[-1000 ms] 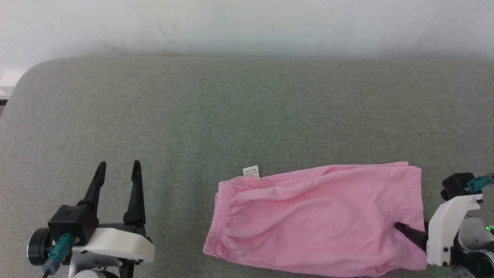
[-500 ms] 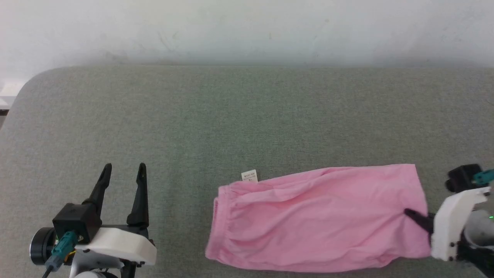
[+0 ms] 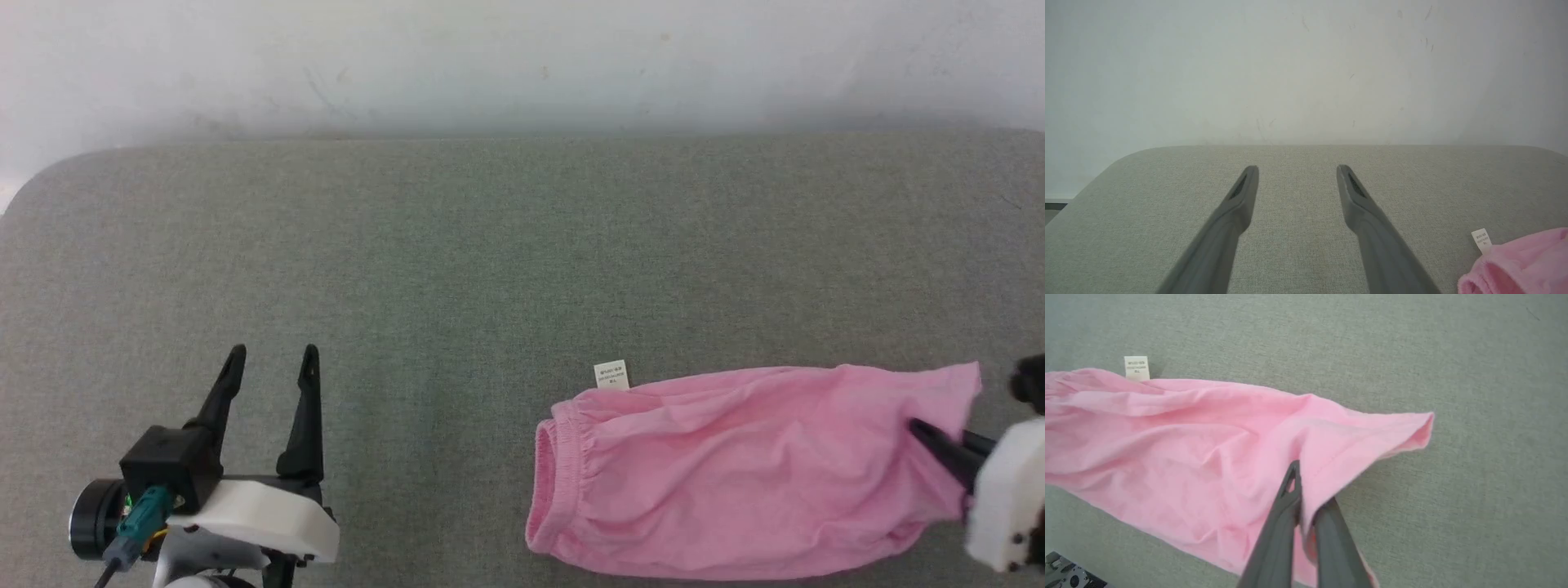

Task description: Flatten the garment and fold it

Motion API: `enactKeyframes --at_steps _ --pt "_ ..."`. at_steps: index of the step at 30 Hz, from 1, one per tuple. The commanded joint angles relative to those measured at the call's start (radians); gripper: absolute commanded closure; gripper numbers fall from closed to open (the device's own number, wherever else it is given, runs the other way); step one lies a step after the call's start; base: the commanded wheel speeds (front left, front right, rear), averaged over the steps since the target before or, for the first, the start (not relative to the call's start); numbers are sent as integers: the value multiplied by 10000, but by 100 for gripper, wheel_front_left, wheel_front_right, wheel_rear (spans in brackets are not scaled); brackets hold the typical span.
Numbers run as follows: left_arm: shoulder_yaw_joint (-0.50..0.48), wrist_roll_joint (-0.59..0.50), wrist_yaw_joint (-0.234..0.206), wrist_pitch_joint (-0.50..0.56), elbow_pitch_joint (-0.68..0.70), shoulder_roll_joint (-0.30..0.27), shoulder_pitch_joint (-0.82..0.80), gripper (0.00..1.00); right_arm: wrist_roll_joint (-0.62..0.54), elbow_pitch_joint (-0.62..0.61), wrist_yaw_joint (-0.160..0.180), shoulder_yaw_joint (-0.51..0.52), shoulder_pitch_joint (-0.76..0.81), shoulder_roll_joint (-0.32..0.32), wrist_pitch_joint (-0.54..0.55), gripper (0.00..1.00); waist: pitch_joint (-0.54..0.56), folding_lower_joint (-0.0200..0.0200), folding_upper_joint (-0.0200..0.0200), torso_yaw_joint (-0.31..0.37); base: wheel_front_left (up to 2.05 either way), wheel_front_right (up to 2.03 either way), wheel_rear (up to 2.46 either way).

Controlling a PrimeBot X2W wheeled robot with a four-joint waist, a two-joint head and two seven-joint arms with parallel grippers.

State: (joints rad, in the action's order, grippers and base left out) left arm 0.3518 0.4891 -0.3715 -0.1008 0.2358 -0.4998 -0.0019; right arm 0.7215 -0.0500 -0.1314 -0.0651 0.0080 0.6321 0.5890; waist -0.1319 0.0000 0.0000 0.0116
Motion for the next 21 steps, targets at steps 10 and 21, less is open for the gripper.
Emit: enactKeyframes --at_steps 10,21 --pt "189 -104 71 127 17 -14 -257 0 -26 -1132 7 -3267 -2051 -2188 261 100 -7 0 0 -201 0 0 0" --pt "391 -69 139 -27 -298 269 -555 0 -310 739 7 -5505 -2341 -4038 -591 0 -135 0 0 -644 0 0 0"
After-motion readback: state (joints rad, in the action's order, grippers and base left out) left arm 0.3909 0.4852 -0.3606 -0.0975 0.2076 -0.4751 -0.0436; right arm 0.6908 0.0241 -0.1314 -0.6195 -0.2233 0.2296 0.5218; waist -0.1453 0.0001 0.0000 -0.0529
